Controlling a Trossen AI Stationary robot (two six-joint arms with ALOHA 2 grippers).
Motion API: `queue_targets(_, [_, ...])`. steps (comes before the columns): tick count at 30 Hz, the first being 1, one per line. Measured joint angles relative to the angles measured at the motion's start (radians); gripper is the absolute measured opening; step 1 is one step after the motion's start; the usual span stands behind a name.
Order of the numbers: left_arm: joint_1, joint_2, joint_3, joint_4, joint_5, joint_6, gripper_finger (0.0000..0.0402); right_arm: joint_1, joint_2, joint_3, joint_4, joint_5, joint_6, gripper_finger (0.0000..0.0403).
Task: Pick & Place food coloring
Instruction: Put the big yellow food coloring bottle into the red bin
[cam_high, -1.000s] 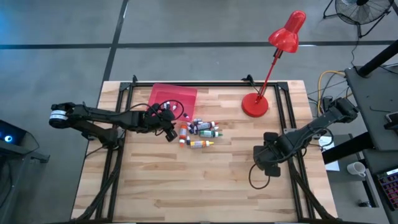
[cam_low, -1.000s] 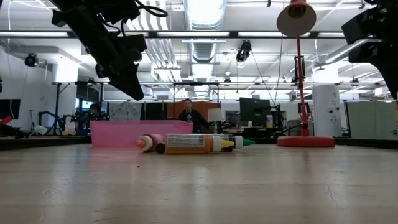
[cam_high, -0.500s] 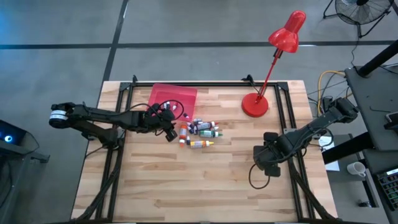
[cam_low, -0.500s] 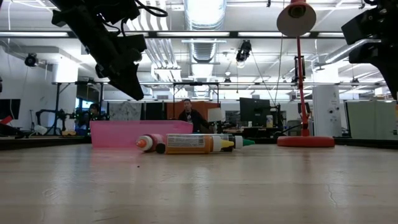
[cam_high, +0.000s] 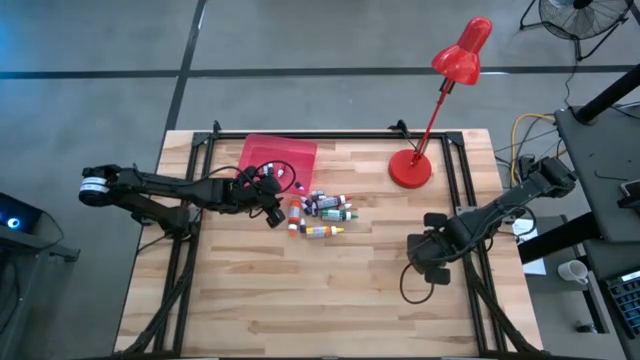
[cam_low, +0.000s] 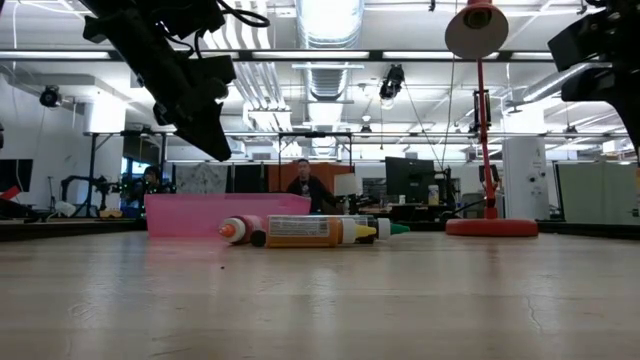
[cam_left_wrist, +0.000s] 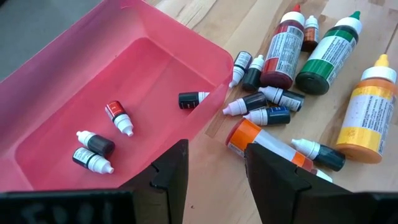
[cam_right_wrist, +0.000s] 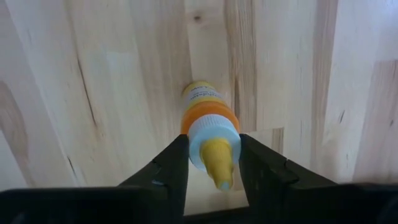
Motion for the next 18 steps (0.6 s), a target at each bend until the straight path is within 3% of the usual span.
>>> queue_targets(6, [0.0, 0.0, 0.0, 0.0, 0.0, -0.003, 0.0131, -0.012, 0.0, 0.003, 0.004, 0.002, 0.07, 0.0112])
queue_targets(10, [0.0, 0.0, 0.002, -0.006, 0.0, -0.036, 0.0131, -0.07, 0.001, 0.048, 0.006, 0.093, 0.131, 0.0111])
queue_targets(13, [-0.002, -0.008, 0.024, -0.057, 0.009, -0.05, 0.0131, -0.166, 0.002, 0.109, 0.006, 0.156, 0.155, 0.011])
queue_targets(18, [-0.004, -0.09, 0.047, -0.266, 0.009, -0.128, 0.0131, -0.41, 0.068, 0.263, -0.009, 0.167, 0.099, 0.0109])
